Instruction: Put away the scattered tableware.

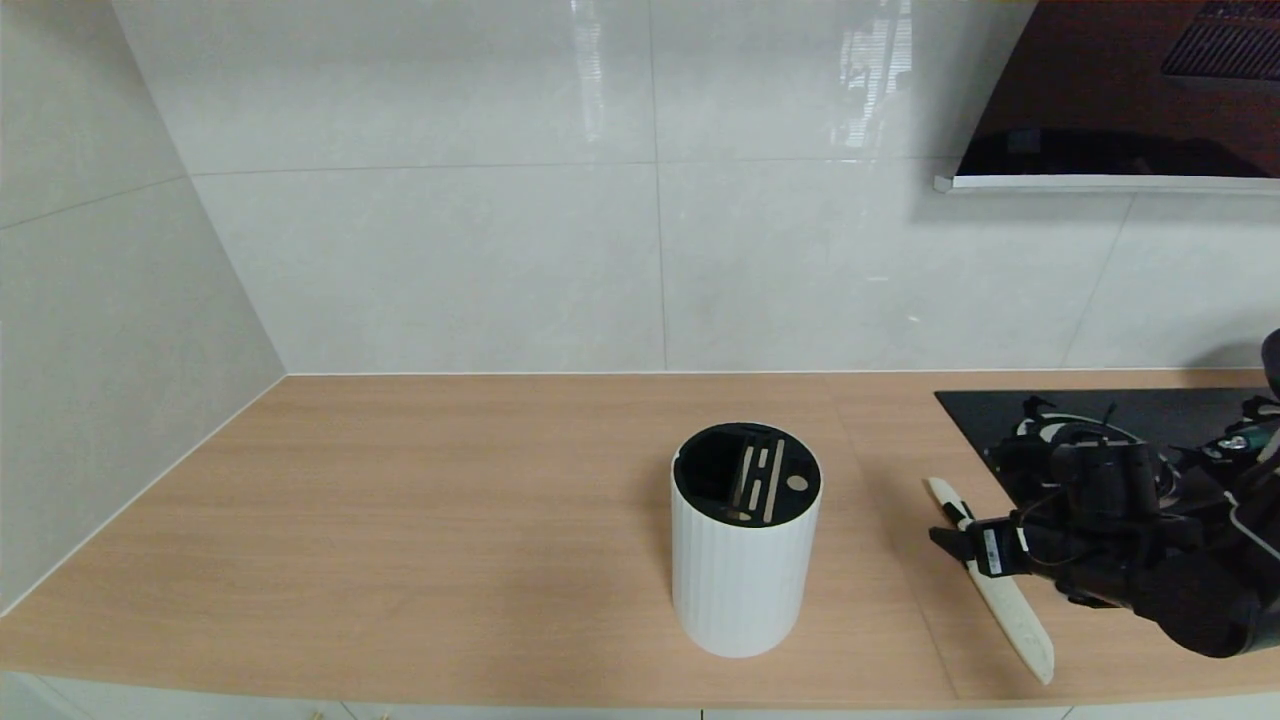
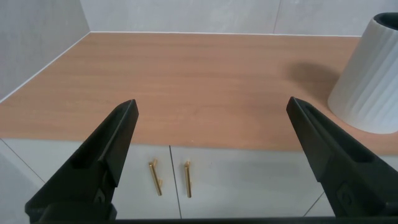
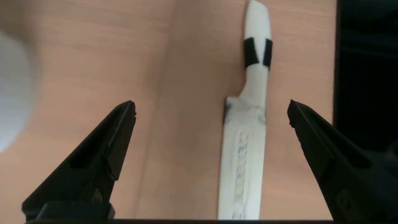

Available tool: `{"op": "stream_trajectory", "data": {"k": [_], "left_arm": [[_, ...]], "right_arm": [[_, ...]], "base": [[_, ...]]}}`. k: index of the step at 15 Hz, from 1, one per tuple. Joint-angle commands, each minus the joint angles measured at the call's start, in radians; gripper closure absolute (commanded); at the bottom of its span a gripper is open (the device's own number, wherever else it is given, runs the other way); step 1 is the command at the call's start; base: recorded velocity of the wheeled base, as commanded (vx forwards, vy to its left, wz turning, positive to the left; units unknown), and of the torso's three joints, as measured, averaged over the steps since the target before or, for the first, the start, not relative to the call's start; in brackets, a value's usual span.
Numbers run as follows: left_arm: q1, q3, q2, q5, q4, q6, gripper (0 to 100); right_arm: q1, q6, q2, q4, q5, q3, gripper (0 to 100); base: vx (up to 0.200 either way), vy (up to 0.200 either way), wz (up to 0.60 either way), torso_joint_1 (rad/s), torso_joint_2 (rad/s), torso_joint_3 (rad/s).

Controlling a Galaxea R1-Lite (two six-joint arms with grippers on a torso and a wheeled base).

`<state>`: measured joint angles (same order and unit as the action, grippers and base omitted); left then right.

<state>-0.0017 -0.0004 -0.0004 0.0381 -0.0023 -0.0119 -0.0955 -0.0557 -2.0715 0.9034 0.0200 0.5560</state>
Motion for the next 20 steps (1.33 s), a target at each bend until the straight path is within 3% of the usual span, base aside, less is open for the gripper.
{"op": "stream_trajectory", "data": {"k": [1,20], "left_arm": [[0.000,0.000,0.000,0.000,-0.001,0.000,0],[0.000,0.000,0.000,0.002,-0.001,0.000,0]], "right_arm": [[0.030,-0.001,-0.101,0.012,0.001,0.016,0],[0.074,-0.016,-0.225,0.060,-0.005,0.050,0]], "base": [[0.000,0.000,0.00,0.000,0.00,0.000],[0.000,0.000,0.00,0.000,0.00,0.000]]}}
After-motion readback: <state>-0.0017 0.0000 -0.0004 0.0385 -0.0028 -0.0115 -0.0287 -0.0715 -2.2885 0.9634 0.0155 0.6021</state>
